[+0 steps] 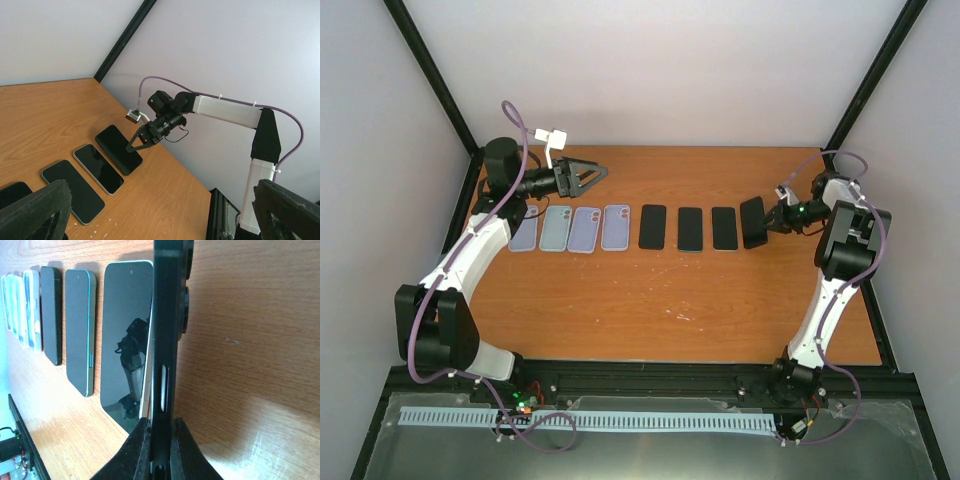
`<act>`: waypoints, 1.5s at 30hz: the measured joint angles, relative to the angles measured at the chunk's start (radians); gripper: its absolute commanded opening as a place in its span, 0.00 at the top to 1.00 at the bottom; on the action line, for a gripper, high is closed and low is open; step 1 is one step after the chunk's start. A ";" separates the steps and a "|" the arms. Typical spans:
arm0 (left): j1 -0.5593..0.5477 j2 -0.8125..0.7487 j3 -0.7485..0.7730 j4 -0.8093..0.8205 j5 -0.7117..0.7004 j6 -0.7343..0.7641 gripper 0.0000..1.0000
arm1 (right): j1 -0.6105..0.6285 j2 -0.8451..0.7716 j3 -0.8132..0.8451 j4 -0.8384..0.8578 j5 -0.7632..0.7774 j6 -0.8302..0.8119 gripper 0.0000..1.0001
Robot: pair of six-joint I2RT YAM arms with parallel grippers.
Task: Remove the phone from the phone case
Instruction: Place the phone at the center of the board.
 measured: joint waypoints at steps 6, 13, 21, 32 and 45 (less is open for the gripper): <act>0.000 0.000 0.000 0.000 0.000 0.000 0.00 | -0.013 0.031 0.013 -0.021 -0.032 0.005 0.80; 0.000 0.005 0.000 0.000 0.000 0.000 0.00 | -0.017 0.033 0.013 -0.026 -0.006 0.005 0.63; 0.000 0.005 0.000 -0.007 -0.005 0.000 0.00 | -0.019 0.027 0.012 -0.027 0.037 0.006 0.41; 0.003 0.005 0.067 -0.140 -0.063 0.073 0.00 | -0.045 -0.096 0.007 -0.026 0.120 -0.015 0.18; 0.148 0.025 0.237 -0.483 -0.192 0.264 0.00 | -0.027 -0.301 0.093 -0.060 0.121 -0.049 0.00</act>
